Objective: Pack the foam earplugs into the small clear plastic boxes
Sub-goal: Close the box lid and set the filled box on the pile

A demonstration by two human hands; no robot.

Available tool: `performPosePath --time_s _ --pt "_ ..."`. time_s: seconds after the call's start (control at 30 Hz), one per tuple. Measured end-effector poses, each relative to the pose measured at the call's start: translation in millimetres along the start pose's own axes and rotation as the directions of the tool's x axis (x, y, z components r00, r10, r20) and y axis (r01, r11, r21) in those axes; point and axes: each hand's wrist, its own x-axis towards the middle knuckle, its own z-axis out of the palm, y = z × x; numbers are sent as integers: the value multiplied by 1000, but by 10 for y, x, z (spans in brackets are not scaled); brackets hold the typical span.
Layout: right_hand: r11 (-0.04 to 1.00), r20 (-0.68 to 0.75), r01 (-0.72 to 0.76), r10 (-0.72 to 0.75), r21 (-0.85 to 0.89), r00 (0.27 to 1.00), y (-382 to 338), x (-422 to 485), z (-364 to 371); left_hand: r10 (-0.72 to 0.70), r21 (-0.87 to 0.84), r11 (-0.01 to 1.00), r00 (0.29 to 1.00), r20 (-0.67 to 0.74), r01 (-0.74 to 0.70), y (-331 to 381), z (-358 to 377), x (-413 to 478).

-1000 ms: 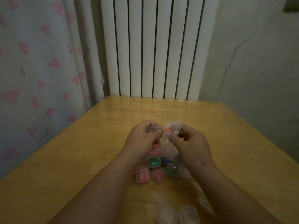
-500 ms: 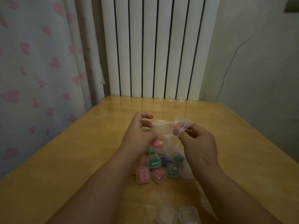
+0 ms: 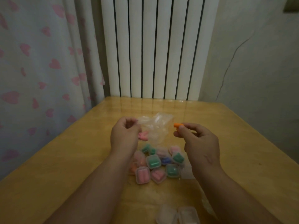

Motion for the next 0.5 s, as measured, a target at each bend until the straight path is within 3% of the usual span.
performPosePath --time_s 0.07,0.2,0.4,0.5 --pt "1000 14 -4 5 -25 1000 3 1 2 -80 -50 996 994 -80 76 -16 -45 70" --pt "998 63 -8 12 -65 998 20 -12 13 -228 -223 954 968 -107 201 -81 -115 223" --pt "990 150 -14 36 -142 988 67 -3 41 -270 -79 962 950 -156 261 -141 -127 240" --pt "984 187 -19 52 -176 981 79 4 40 -213 54 973 962 -174 225 -146 -123 229"
